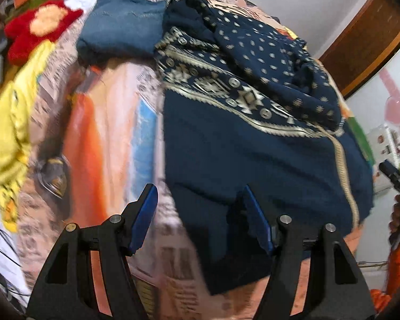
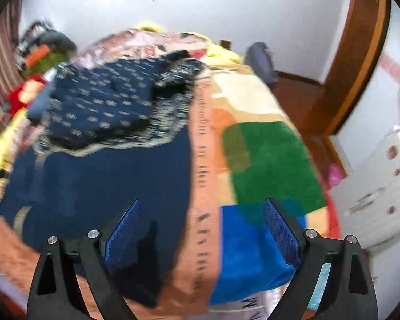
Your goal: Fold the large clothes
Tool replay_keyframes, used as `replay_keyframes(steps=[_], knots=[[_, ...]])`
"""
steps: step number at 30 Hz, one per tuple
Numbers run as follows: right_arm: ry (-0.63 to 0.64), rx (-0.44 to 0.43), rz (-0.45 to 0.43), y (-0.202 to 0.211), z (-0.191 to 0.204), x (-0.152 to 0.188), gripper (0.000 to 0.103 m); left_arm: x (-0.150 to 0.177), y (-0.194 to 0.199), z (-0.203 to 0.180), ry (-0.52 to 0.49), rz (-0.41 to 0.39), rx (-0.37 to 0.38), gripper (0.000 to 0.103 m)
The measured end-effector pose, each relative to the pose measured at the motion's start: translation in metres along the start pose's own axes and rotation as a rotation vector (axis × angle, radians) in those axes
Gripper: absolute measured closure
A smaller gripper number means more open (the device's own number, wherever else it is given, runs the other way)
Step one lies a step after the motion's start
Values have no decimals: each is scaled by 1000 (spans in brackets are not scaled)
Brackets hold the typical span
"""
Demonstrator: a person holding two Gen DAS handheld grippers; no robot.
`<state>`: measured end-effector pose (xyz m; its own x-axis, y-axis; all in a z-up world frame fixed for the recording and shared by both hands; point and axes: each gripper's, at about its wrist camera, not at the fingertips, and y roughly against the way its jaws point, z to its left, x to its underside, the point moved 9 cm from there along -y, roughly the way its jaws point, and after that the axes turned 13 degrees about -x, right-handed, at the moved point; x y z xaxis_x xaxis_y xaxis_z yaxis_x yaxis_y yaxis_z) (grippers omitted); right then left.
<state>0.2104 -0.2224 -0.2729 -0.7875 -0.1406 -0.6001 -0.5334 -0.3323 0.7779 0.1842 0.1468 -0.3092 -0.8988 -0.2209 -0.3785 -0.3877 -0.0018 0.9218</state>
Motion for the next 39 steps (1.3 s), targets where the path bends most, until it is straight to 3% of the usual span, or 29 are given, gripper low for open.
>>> replay_keyframes(steps=[2,8,11,14,16,20,23,31,39], knots=[[-16,-54,21,-2,12,6,14,9,-3,-5,3,25,25,37],[-76,-149,140,-31,23,40,36,34,-3,-17,39,64,118,36],[-169,-225,147,-40,22,46,46,38,-3,-24,17,50,103,36],[-233,-302,147,-44,27,48,58,40,2,-42,-27,36,167,37],[-236,-314,140,-47,31,46,60,39,1,-49,-53,24,164,40],[-244,-356,137,-50,42,35,80,28,-1,-46,-21,18,154,83],[-218,-370,132,-53,48,24,87,18,1,-40,19,11,168,88],[-97,-383,52,-36,61,-35,90,-32,55,-38,-25,-196,103,90],[-32,-357,-98,-19,56,-125,91,-114,94,-37,-25,-386,35,91]])
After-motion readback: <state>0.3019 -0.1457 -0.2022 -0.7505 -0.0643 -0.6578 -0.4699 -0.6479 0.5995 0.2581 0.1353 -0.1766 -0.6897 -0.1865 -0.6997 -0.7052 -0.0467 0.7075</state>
